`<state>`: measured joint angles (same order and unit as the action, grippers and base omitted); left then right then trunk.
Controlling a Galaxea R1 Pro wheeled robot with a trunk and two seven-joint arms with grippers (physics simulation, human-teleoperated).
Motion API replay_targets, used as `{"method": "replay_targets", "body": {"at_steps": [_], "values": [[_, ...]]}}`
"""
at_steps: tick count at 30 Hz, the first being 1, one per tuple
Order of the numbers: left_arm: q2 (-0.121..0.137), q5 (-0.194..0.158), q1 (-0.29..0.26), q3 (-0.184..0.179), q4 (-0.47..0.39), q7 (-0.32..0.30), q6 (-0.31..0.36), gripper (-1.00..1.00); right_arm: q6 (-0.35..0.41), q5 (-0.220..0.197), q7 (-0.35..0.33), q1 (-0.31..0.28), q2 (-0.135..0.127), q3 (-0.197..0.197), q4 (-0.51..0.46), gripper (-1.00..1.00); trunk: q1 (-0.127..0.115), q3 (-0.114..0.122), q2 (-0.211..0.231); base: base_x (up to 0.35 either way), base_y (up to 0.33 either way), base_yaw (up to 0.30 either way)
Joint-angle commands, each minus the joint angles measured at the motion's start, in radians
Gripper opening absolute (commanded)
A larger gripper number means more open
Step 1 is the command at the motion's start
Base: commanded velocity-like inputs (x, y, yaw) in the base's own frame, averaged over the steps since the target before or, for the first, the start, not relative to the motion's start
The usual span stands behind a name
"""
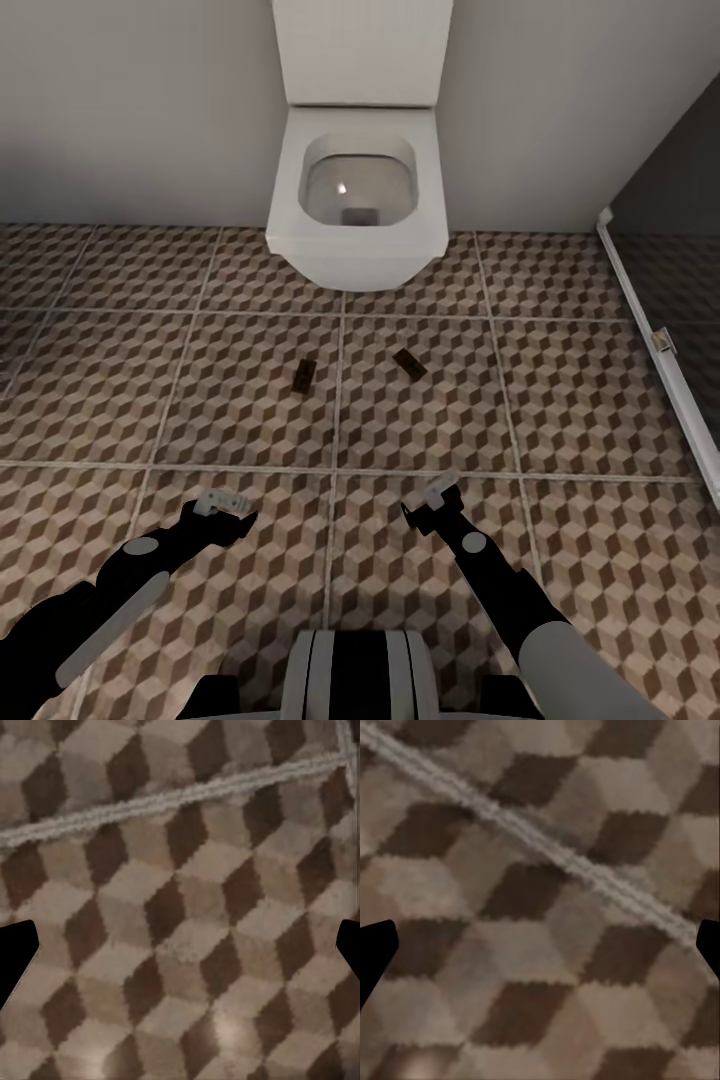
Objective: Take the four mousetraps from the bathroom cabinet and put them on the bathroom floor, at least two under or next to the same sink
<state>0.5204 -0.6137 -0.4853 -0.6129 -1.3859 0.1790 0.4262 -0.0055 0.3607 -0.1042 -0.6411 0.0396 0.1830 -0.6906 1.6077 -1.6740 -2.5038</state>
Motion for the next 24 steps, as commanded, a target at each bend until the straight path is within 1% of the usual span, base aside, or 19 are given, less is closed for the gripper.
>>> {"method": "replay_targets", "body": {"at_steps": [1,17,19,24], "values": [[0.001,-0.011,-0.001,-0.003,-0.001,0.01,0.002,1.0,-0.001,0.01,-0.003,0.0,0.0,-0.002,-0.001,1.0,-0.001,0.003,0.0,0.0,0.0,0.0],[0.0,-0.011,-0.001,-0.004,0.004,0.01,0.002,1.0,-0.001,0.01,-0.003,0.0,0.0,-0.002,-0.002,1.0,-0.008,0.065,0.004,0.0,0.0,0.0],[-0.001,-0.011,-0.001,-0.004,0.007,0.01,0.002,1.0,-0.001,0.01,-0.003,0.0,0.0,-0.002,-0.002,1.0,-0.015,0.072,0.018,0.0,0.0,0.0],[-0.013,-0.011,-0.001,-0.004,0.021,0.01,0.002,1.0,-0.002,0.01,-0.003,0.0,0.0,-0.002,-0.003,1.0,-0.035,0.087,0.053,0.0,0.0,0.0]]}}
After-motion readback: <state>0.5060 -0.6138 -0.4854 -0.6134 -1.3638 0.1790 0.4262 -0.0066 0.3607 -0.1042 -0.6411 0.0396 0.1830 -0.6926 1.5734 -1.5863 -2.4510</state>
